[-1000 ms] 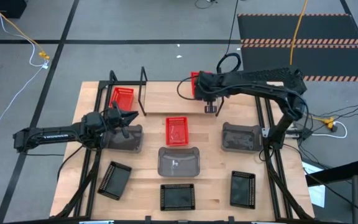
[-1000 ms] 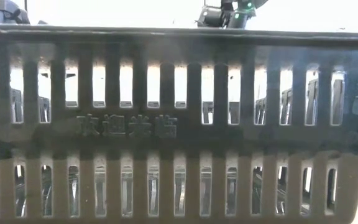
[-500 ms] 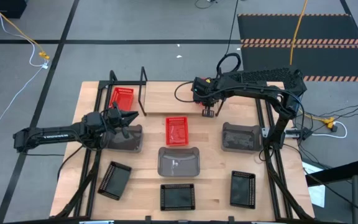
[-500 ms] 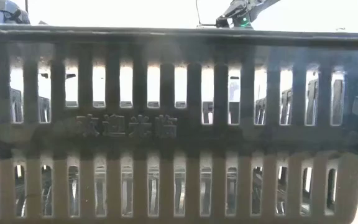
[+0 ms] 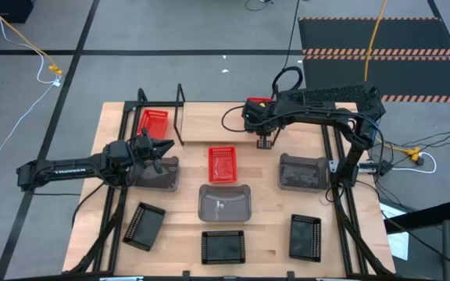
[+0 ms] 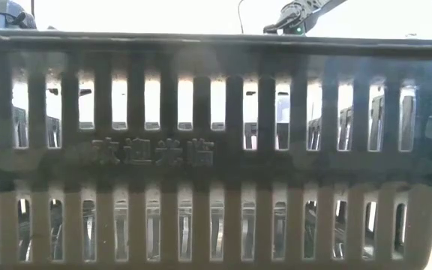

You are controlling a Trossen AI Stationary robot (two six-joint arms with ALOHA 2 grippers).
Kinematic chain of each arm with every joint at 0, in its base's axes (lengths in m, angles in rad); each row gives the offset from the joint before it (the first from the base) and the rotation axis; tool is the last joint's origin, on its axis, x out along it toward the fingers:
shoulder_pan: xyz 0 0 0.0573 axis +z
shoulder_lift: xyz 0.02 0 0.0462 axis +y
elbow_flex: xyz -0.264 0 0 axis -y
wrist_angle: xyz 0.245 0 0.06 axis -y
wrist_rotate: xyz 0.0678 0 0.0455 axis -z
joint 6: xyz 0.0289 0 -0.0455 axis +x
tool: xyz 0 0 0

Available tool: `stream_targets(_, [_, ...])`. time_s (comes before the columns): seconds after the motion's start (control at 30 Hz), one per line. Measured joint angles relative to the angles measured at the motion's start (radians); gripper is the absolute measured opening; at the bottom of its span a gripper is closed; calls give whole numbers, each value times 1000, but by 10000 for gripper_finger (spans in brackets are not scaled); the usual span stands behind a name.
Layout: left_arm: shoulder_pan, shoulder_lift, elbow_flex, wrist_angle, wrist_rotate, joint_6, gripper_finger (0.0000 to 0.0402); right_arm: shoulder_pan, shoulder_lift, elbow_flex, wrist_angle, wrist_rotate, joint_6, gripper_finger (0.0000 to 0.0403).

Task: Stack baskets on shelf by color
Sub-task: Put the top right red bin on the shelf, then stack the right red bin on top of the other red bin on the shelf

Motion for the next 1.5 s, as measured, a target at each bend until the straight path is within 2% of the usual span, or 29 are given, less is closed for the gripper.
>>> stream_targets(0.3, [0, 0, 0, -10, 0, 1, 47, 17, -66, -1, 34, -27, 6, 15])
stream_targets(0.57, [0, 0, 0, -12, 0, 0, 47, 17, -80, -13, 45, -58, 18, 81])
stream_targets(0.7, [0, 0, 0, -12, 0, 1, 47, 19, -80, -55, 78, -52, 31, 99])
stream_targets(0.77, [0, 0, 0, -12, 0, 0, 47, 21, -80, -64, 88, -25, 48, 103])
stream_targets(0.93, [0, 0, 0, -11, 0, 1, 47, 58, -109, -66, 136, 123, 36, 104])
stream_targets(1.0, [0, 0, 0, -11, -1, 1, 47, 82, -147, -66, 179, 130, 24, 104])
stream_targets(1.07, [0, 0, 0, -11, -7, 2, 47, 110, -193, -66, 214, 90, 38, 105])
stream_targets(1.23, [0, 0, 0, -10, -8, 2, 47, 208, -241, -63, 260, -96, 151, 105])
stream_targets(1.33, [0, 0, 0, -9, -7, -6, 47, 296, -212, -92, 319, -128, 198, 105])
stream_targets(1.5, [0, 0, 0, -9, -8, -17, 47, 442, -151, -169, 538, -138, 235, 105])
